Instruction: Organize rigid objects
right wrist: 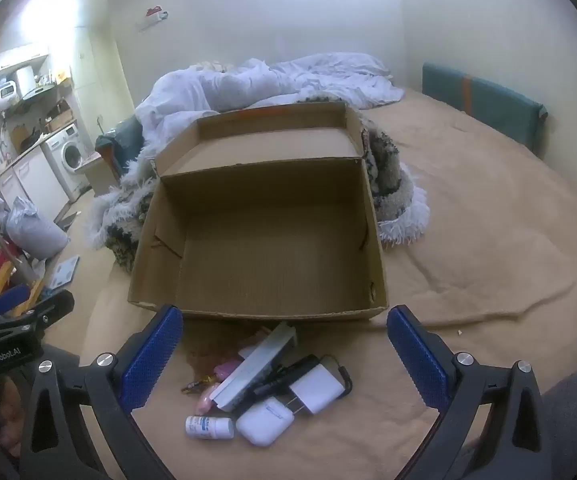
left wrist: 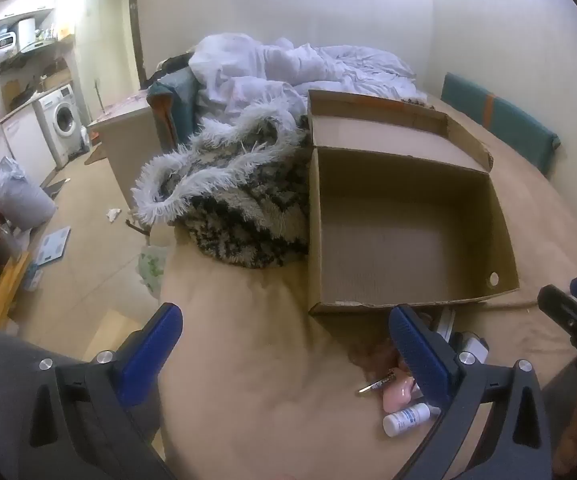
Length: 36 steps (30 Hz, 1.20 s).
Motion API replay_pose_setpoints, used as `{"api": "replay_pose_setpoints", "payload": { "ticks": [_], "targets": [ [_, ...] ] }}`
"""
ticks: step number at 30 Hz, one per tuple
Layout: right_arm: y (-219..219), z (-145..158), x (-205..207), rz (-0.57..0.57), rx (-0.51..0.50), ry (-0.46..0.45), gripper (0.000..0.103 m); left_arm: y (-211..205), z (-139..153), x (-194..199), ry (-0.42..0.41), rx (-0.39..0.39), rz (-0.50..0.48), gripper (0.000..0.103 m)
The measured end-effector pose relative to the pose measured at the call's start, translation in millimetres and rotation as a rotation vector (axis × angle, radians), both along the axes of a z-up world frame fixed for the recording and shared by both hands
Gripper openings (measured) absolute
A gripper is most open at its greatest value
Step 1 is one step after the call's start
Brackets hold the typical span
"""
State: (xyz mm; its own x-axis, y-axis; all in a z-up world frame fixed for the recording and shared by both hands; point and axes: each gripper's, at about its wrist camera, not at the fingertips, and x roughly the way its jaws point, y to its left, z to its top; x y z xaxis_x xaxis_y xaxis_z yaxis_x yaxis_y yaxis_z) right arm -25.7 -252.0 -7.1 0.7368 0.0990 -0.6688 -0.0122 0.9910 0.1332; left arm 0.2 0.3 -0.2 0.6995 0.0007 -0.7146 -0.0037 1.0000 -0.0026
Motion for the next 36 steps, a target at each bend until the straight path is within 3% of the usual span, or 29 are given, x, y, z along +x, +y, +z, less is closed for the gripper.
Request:
{"api": "replay_pose_setpoints", "payload": {
  "ticks": [36],
  "targets": [
    [-0.4,-0.4,0.3,-0.004,0.012,0.003,0.103,-4.1,-0.1,-0.3,-0.005,0.011,-0.002,0.103]
  ]
}}
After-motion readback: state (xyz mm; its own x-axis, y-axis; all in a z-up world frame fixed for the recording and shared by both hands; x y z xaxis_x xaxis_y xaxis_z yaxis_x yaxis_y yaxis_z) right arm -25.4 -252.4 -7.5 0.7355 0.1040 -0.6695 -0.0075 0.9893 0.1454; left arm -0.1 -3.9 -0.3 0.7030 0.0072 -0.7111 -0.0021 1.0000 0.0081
